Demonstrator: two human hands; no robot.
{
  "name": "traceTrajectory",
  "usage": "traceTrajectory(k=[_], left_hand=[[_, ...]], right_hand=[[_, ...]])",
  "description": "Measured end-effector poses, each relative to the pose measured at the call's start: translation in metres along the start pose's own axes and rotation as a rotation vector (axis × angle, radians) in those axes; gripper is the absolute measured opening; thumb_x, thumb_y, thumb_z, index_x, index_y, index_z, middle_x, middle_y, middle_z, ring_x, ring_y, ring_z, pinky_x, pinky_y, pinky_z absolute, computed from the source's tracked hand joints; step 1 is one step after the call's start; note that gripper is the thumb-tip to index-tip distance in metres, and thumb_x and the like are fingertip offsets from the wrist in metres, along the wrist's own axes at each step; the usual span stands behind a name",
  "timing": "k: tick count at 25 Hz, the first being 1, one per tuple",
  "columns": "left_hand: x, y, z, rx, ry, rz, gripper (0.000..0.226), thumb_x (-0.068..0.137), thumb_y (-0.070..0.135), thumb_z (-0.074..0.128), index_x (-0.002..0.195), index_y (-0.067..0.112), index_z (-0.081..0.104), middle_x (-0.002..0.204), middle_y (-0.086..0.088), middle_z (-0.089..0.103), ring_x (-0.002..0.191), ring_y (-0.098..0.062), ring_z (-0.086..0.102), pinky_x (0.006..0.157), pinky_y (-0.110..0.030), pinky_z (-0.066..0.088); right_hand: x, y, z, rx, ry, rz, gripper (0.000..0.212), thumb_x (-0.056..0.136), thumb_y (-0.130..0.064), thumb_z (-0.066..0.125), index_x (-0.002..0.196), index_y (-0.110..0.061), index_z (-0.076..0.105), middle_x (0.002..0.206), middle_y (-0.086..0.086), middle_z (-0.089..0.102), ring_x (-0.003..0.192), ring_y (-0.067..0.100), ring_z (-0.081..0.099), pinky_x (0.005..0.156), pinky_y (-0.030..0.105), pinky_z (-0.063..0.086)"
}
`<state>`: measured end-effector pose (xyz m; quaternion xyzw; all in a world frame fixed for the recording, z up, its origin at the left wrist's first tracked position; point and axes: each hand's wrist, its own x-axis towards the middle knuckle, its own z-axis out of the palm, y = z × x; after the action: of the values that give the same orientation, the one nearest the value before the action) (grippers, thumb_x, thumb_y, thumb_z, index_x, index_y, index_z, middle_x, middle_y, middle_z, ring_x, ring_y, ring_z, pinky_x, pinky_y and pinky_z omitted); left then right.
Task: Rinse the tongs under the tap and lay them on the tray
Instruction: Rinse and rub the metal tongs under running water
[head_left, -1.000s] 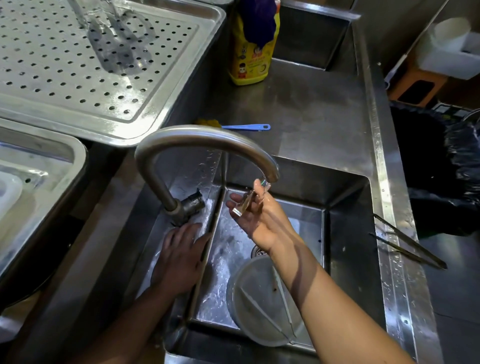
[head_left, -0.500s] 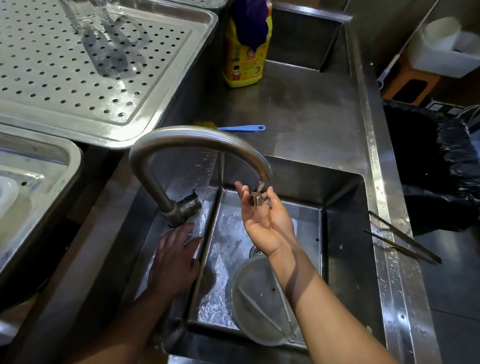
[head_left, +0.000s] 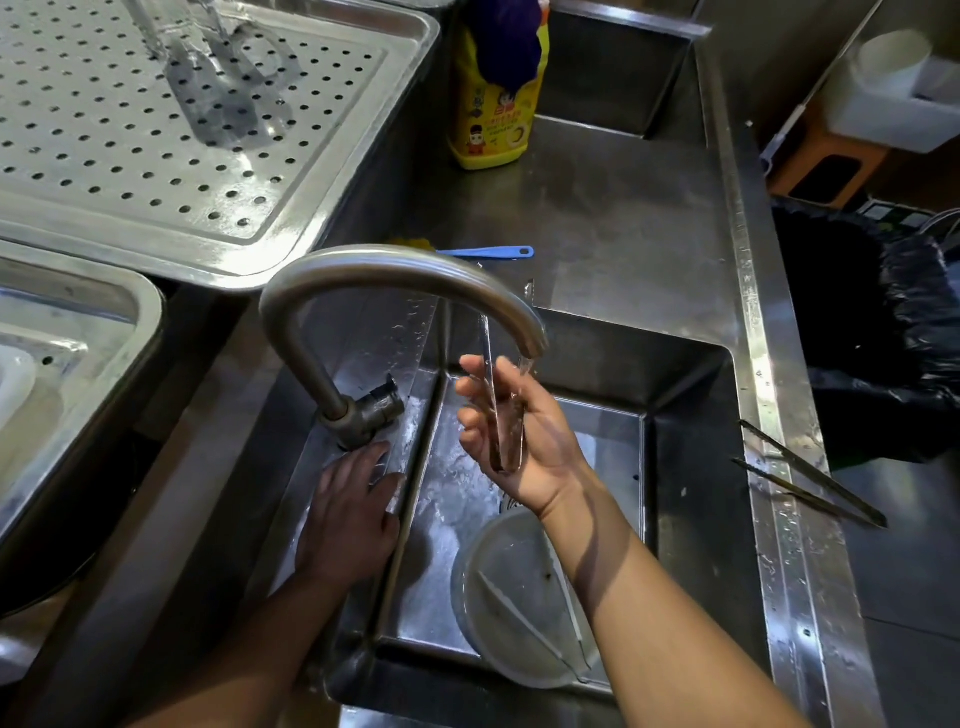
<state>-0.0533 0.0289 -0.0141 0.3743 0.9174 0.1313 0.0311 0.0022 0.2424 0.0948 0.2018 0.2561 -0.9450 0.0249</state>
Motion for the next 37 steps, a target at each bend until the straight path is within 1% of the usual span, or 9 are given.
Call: traceTrajectory(k=[3, 8, 16, 20, 22, 24, 26, 30, 37], left_hand=[[0.001, -0.001, 0.001, 0.005, 0.004, 0.001, 0.040, 0.063, 0.017, 0.053, 0.098, 0.017, 0.073, 0.139, -0.011, 0.057, 0.125, -0.031, 0.051, 0.104, -0.043, 0.033], [0.001, -0.001, 0.001, -0.010, 0.013, 0.009, 0.041, 0.066, 0.023, 0.044, 0.094, 0.016, 0.073, 0.137, -0.013, 0.058, 0.124, -0.032, 0.051, 0.101, -0.045, 0.037], [0.001, -0.004, 0.005, -0.017, 0.009, 0.000, 0.034, 0.061, 0.014, 0.057, 0.091, 0.015, 0.072, 0.139, -0.013, 0.056, 0.123, -0.033, 0.050, 0.101, -0.042, 0.033], [0.000, -0.004, 0.005, -0.004, 0.015, 0.041, 0.033, 0.062, 0.014, 0.060, 0.093, 0.015, 0.072, 0.139, -0.014, 0.055, 0.125, -0.031, 0.046, 0.100, -0.040, 0.031], [0.000, -0.004, 0.004, 0.001, 0.010, 0.037, 0.035, 0.063, 0.014, 0.059, 0.096, 0.014, 0.072, 0.140, -0.014, 0.055, 0.125, -0.032, 0.048, 0.100, -0.042, 0.035], [0.000, -0.003, 0.004, 0.007, 0.016, 0.028, 0.038, 0.064, 0.015, 0.057, 0.099, 0.015, 0.071, 0.140, -0.013, 0.055, 0.125, -0.031, 0.047, 0.101, -0.044, 0.036], [0.000, -0.003, 0.006, 0.018, 0.021, 0.030, 0.040, 0.065, 0.016, 0.057, 0.102, 0.016, 0.070, 0.140, -0.011, 0.054, 0.126, -0.030, 0.044, 0.101, -0.044, 0.035], [0.001, -0.007, 0.011, 0.031, 0.017, 0.035, 0.034, 0.067, 0.018, 0.054, 0.098, 0.018, 0.069, 0.142, -0.009, 0.051, 0.126, -0.031, 0.045, 0.099, -0.043, 0.034], [0.002, -0.006, 0.013, 0.051, 0.005, 0.025, 0.025, 0.068, 0.018, 0.054, 0.086, 0.015, 0.071, 0.143, -0.010, 0.051, 0.124, -0.035, 0.048, 0.094, -0.046, 0.036]], right_hand=[[-0.011, 0.002, -0.002, -0.240, 0.063, -0.112, 0.041, 0.092, -0.026, 0.064, 0.128, -0.006, 0.057, 0.093, 0.008, 0.073, 0.056, 0.015, 0.062, 0.049, 0.026, 0.051], [-0.058, 0.027, -0.030, -0.429, 0.223, -0.081, 0.071, 0.088, -0.066, 0.049, 0.133, -0.012, 0.054, 0.084, 0.013, 0.066, 0.046, 0.018, 0.051, 0.042, 0.026, 0.041], [-0.106, 0.058, -0.069, -0.499, 0.327, -0.096, 0.052, 0.087, -0.062, 0.063, 0.106, -0.015, 0.070, 0.090, 0.018, 0.070, 0.062, 0.024, 0.062, 0.053, 0.036, 0.054], [-0.103, 0.066, -0.108, -0.621, 0.595, -0.050, 0.027, 0.091, -0.042, 0.069, 0.095, -0.016, 0.069, 0.082, 0.015, 0.062, 0.056, 0.022, 0.060, 0.052, 0.035, 0.055], [-0.105, 0.068, -0.137, -0.919, 0.727, 0.085, 0.015, 0.091, -0.042, 0.067, 0.089, -0.027, 0.067, 0.075, 0.006, 0.061, 0.056, 0.021, 0.061, 0.052, 0.034, 0.051], [-0.106, 0.073, -0.165, -1.428, 0.791, 0.302, 0.029, 0.087, -0.055, 0.061, 0.091, -0.026, 0.064, 0.080, 0.001, 0.067, 0.068, 0.024, 0.064, 0.055, 0.030, 0.047], [-0.101, 0.085, -0.186, -1.815, 0.774, 0.444, 0.042, 0.088, -0.064, 0.056, 0.098, -0.023, 0.062, 0.095, 0.005, 0.070, 0.085, 0.031, 0.065, 0.061, 0.031, 0.042], [-0.076, 0.113, -0.213, -1.818, 0.719, 0.555, 0.056, 0.091, -0.055, 0.059, 0.127, -0.012, 0.057, 0.129, 0.012, 0.059, 0.113, 0.032, 0.062, 0.086, 0.033, 0.051], [-0.066, 0.145, -0.244, -1.984, 0.669, 0.508, 0.038, 0.097, -0.035, 0.050, 0.129, -0.015, 0.057, 0.129, 0.011, 0.056, 0.113, 0.034, 0.059, 0.093, 0.039, 0.053]])
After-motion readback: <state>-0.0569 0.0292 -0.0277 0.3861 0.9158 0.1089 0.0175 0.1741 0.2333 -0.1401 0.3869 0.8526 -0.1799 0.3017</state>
